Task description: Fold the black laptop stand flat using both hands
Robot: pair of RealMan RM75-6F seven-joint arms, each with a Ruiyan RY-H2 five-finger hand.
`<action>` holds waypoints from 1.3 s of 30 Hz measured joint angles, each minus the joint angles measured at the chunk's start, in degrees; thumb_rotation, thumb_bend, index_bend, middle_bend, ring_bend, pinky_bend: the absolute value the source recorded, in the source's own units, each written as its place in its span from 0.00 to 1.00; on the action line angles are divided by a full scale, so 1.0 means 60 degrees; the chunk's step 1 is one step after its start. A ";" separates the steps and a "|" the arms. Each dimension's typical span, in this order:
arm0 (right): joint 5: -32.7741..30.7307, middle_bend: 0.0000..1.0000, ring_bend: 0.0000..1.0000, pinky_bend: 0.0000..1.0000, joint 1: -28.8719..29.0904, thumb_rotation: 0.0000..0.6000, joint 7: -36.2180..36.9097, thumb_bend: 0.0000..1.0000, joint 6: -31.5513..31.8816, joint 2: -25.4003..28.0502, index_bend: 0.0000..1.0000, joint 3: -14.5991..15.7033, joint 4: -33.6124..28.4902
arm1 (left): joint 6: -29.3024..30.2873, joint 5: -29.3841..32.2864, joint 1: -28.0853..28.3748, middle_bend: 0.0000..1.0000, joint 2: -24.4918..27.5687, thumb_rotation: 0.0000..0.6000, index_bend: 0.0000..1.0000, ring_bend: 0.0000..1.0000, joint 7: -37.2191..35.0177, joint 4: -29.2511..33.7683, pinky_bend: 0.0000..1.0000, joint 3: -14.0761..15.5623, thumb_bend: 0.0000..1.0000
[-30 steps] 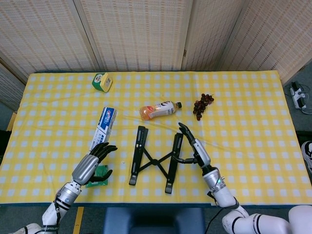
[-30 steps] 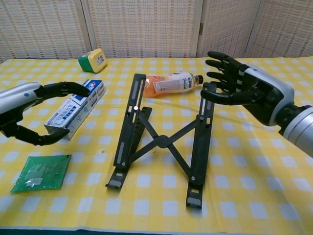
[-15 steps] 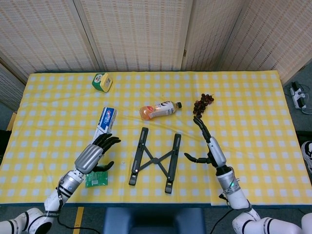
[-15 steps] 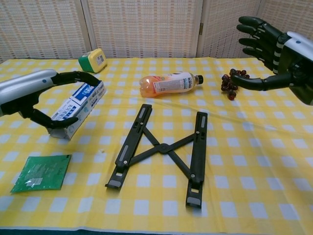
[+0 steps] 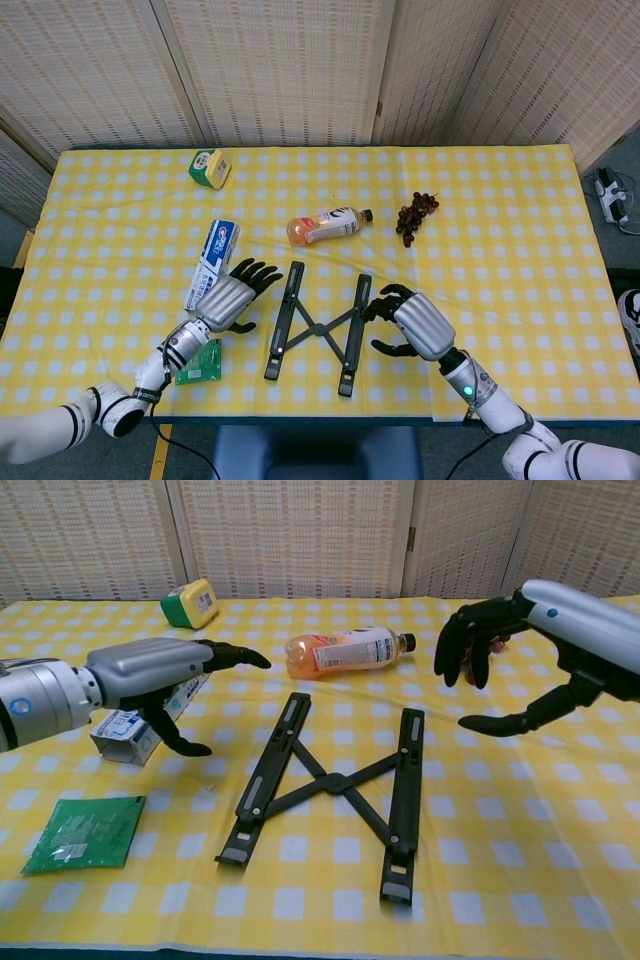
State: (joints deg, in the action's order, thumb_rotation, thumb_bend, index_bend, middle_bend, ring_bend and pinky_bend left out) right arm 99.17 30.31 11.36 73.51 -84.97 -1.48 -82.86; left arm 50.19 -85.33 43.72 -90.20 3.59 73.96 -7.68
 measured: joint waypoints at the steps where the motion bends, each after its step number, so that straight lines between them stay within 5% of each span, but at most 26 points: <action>1: -0.0010 0.59 0.63 0.41 0.0047 1.00 -0.0204 0.26 -0.0152 0.0030 0.53 0.0019 -0.0037 | -0.0060 0.0055 0.0082 0.05 -0.0129 1.00 0.07 0.00 0.0073 -0.0144 0.00 -0.0029 0.23; 8: -0.0236 0.70 0.73 0.61 0.0398 1.00 -0.1638 0.26 -0.1208 0.0148 0.61 0.0095 -0.0294 | -0.0448 0.0442 0.0668 0.00 -0.1093 1.00 0.01 0.00 0.0783 -0.1440 0.00 -0.0229 0.20; 15: -0.0393 0.76 0.79 0.69 0.0617 1.00 -0.2863 0.26 -0.1719 -0.0018 0.65 0.0136 -0.0194 | -0.0600 0.0640 0.1189 0.00 -0.1898 1.00 0.01 0.00 0.0898 -0.2730 0.00 -0.0401 0.20; 26: -0.0623 0.79 0.82 0.73 0.0756 1.00 -0.3538 0.26 -0.2233 -0.0440 0.68 0.0337 0.0382 | -0.0806 0.0837 0.1711 0.00 -0.2677 1.00 0.00 0.00 0.0500 -0.3994 0.00 -0.0476 0.20; 39: -0.0653 0.79 0.82 0.73 0.0844 1.00 -0.3340 0.26 -0.2392 -0.0910 0.68 0.0515 0.1383 | -0.0876 0.1099 0.1845 0.00 -0.2919 1.00 0.00 0.00 0.0200 -0.4246 0.00 -0.0468 0.20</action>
State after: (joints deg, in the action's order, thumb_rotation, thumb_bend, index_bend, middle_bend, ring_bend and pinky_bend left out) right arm 95.25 35.37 -8.67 59.16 -90.43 1.61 -74.56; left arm 44.93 -78.73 54.79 -107.71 4.79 48.48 -10.49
